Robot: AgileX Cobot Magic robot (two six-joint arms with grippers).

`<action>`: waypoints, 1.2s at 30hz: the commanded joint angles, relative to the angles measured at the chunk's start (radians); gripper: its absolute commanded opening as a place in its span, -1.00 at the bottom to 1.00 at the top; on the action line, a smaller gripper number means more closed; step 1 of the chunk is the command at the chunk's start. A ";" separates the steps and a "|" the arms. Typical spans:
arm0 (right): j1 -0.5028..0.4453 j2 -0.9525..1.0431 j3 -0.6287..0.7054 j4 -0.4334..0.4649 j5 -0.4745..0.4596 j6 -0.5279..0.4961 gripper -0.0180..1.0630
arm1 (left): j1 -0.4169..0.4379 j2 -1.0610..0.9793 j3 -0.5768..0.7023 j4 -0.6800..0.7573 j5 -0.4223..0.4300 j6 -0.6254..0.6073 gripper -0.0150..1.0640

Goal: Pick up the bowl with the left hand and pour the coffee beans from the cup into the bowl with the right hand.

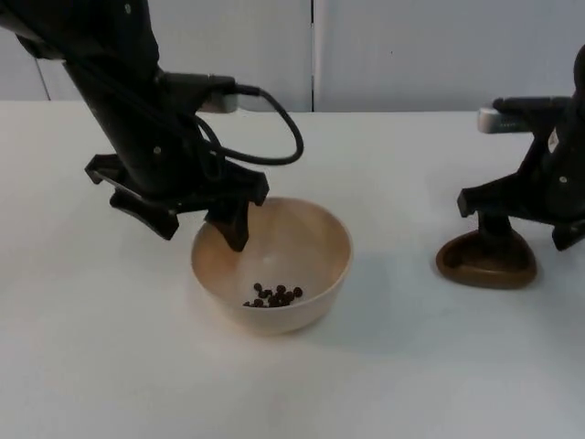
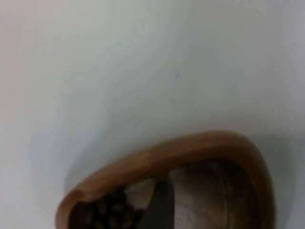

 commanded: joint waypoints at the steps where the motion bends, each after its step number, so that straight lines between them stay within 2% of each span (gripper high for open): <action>1: -0.004 -0.053 0.000 -0.010 -0.020 -0.036 0.40 | 0.001 -0.037 0.000 0.004 0.000 0.002 0.38; 5: -0.004 -0.220 0.000 -0.010 -0.011 -0.101 0.40 | 0.001 -0.155 0.000 0.004 -0.005 0.002 0.38; 8: -0.004 -0.302 0.000 -0.010 0.003 -0.115 0.40 | 0.001 -0.205 0.000 0.004 -0.010 0.002 0.38; 16: -0.002 -0.585 0.000 -0.007 0.029 -0.140 0.39 | 0.001 -0.514 0.000 0.004 -0.070 0.002 0.38; 21: -0.002 -0.692 0.000 -0.007 0.039 -0.156 0.39 | 0.001 -0.633 0.000 0.004 -0.086 0.002 0.38; 29: -0.002 -0.771 0.000 0.015 0.091 -0.179 0.39 | 0.001 -0.714 0.000 0.000 -0.066 0.002 0.38; 36: -0.002 -0.831 0.004 0.022 0.180 -0.189 0.39 | 0.001 -0.761 0.002 0.000 -0.001 0.002 0.38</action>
